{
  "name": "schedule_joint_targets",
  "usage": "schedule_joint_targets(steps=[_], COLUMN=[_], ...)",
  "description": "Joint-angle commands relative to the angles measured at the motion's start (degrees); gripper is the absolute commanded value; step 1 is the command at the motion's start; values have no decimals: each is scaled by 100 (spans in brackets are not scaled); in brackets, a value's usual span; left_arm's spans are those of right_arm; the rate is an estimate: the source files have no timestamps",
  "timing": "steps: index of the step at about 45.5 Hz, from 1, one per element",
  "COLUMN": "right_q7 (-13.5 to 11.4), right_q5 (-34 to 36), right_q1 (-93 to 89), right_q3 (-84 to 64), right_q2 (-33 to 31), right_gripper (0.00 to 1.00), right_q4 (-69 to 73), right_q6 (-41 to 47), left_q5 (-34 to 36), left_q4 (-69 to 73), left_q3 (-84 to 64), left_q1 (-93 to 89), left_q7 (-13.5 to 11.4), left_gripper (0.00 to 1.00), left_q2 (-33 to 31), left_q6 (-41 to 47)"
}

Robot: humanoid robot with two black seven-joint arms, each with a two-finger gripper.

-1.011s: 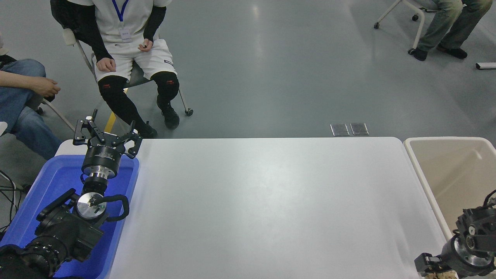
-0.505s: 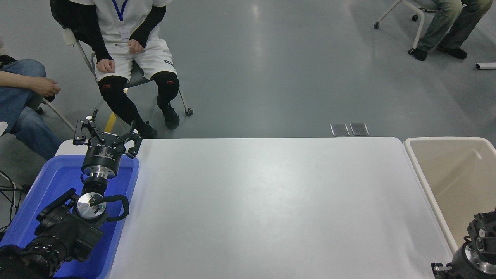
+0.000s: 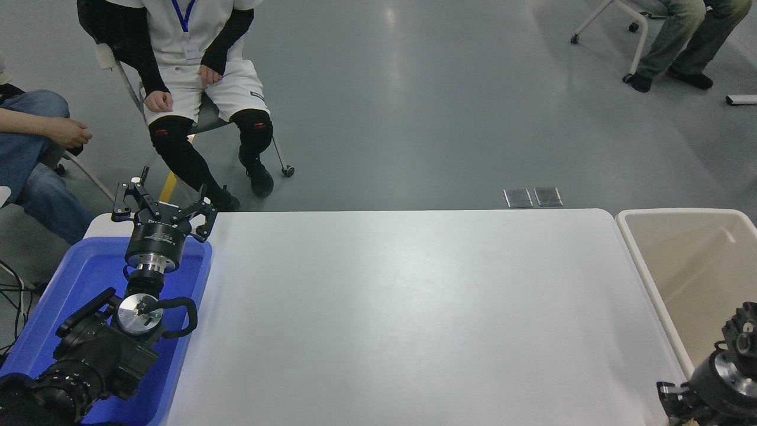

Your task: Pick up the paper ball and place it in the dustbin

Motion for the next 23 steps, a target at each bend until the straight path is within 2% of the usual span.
schedule_joint_targets(steps=[1, 5, 23], right_q7=[-7, -7, -209], right_q5=[-44, -53, -44], right_q1=[1185, 1704, 4262], right_q3=[-79, -281, -941], right_q2=[-290, -282, -264], right_gripper=[0, 0, 0], right_q4=[325, 334, 1011], right_q6=[822, 1201, 1201], left_q5=[1, 1, 1], left_q4=[1, 1, 1], left_q3=[0, 0, 0], left_q1=[0, 0, 0], left_q7=[9, 9, 9], left_gripper=[99, 99, 99], left_q2=[0, 0, 0], left_q6=[0, 0, -8])
